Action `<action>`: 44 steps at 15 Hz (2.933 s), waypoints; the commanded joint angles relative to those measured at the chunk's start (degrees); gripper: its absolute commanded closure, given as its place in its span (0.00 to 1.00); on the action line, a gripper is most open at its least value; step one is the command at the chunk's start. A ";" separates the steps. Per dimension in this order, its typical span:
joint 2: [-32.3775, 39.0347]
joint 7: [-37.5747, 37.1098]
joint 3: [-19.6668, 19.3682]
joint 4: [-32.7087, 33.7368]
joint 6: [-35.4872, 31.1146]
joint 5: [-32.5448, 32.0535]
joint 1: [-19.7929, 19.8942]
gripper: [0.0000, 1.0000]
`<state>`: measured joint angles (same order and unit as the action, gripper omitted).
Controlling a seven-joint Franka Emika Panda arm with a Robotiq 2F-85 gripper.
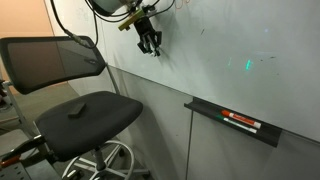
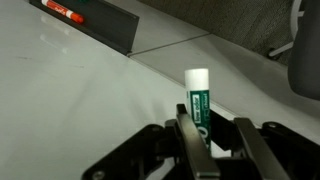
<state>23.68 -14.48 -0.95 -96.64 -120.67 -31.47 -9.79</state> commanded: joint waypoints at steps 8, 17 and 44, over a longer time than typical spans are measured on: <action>-2.24 -4.56 -2.67 0.03 0.41 -12.67 0.09 0.90; -4.69 -3.19 -0.22 -2.91 0.22 -10.91 1.32 0.90; -3.36 12.57 3.34 8.01 12.70 -2.69 0.46 0.90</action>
<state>18.85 -4.16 2.21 -92.36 -110.14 -34.97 -9.33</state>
